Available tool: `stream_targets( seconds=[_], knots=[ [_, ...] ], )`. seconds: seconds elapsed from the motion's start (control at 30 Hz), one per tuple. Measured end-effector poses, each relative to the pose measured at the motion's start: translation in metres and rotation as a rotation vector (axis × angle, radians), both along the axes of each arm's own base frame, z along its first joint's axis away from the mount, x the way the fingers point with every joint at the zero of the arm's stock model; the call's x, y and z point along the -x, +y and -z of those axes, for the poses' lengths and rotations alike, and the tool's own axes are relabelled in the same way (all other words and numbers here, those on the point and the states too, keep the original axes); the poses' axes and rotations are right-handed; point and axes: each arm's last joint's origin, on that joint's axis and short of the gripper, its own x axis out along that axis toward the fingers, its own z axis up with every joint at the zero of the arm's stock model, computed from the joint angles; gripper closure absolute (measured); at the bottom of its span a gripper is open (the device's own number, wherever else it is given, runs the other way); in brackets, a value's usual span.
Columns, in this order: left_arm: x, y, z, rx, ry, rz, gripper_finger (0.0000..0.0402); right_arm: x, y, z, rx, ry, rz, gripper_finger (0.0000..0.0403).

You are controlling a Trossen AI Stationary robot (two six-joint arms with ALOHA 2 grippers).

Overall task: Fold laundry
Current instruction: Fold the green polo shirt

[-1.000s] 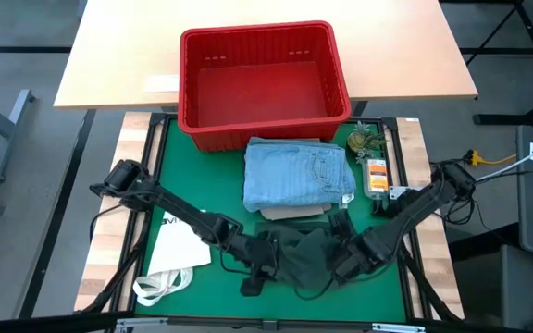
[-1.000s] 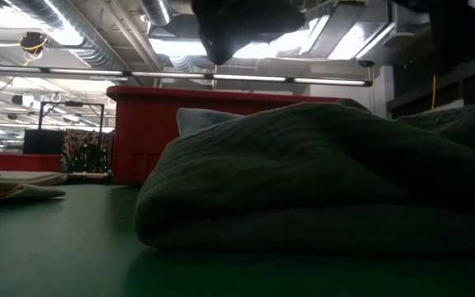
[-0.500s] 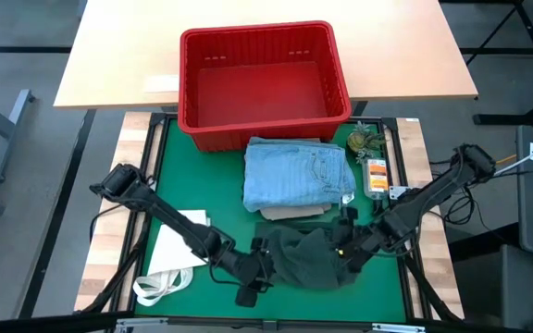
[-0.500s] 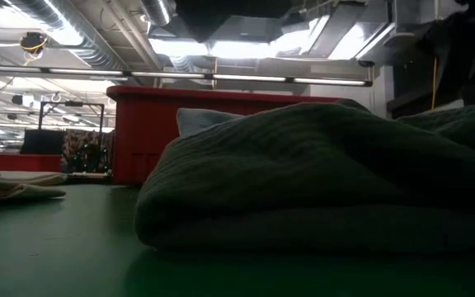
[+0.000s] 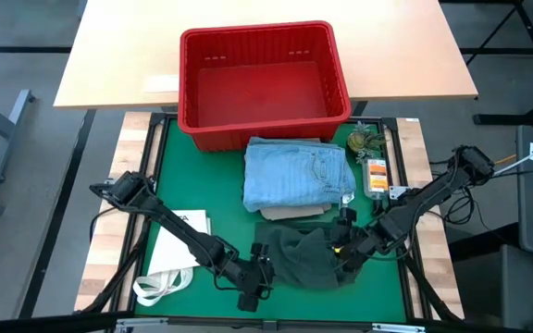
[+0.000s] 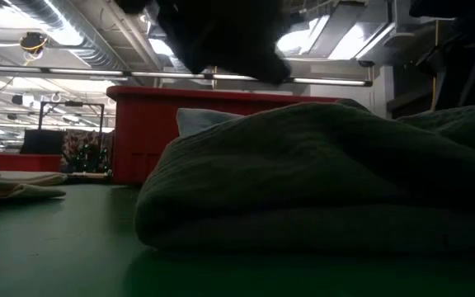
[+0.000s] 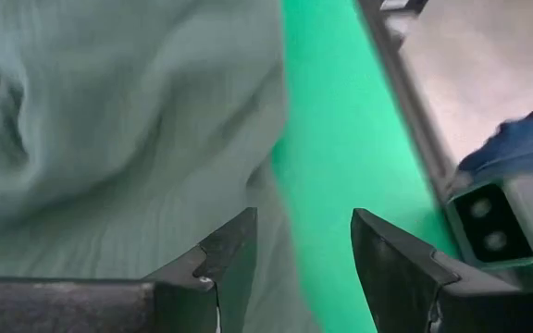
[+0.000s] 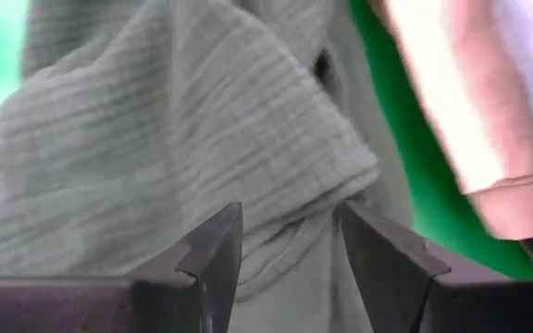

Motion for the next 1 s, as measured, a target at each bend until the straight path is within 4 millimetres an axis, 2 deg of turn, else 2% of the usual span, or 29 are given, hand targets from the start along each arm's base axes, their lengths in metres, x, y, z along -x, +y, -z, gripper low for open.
stream_targets(
  seconds=[0.3,0.87,1.0],
  knots=[
    [0.000,-0.005,0.013,-0.013,0.024,-0.008,0.0233,-0.007,0.003,0.015,0.011,0.035,0.073,0.0217],
    [-0.001,-0.005,0.025,-0.036,0.047,-0.017,0.0233,-0.017,0.011,0.030,0.012,0.033,0.050,0.0217],
    [-0.002,-0.006,0.029,-0.036,0.056,-0.022,0.0233,-0.017,0.011,0.030,0.013,0.033,0.049,0.0238]
  ],
)
